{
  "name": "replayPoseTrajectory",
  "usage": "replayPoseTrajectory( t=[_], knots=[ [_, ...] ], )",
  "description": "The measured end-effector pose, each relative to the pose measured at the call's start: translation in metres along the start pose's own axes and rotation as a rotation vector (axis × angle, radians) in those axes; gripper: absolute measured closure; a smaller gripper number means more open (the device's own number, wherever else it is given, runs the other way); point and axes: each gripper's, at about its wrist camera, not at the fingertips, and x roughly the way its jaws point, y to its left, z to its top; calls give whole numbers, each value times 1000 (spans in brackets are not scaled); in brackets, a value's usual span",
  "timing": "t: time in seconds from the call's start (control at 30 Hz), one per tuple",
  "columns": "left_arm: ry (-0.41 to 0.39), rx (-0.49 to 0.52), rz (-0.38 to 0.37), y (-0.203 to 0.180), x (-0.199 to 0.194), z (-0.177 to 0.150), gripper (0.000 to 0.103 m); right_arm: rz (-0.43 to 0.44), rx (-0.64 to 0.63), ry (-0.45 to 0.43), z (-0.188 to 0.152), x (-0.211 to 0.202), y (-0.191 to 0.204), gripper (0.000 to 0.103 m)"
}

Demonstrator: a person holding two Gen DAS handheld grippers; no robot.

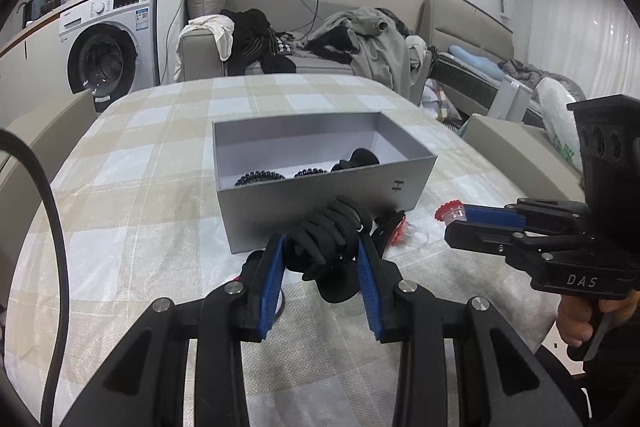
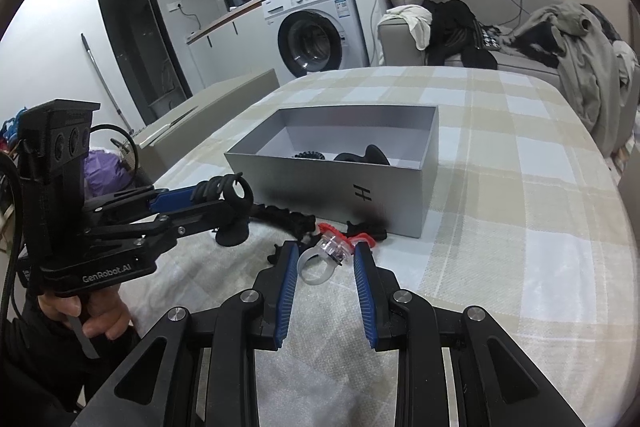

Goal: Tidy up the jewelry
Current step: 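Grasp the black claw clip with the left gripper while the right holds the clear clip, then carry the black claw clip and clear clip over the grey box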

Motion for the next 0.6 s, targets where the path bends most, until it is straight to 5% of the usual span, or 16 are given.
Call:
replayPoseTrajectory(
  t=[0.6],
  knots=[
    [-104, -35, 16, 8, -17, 20, 73, 32, 37, -115, 16, -22, -3, 76]
  ],
)
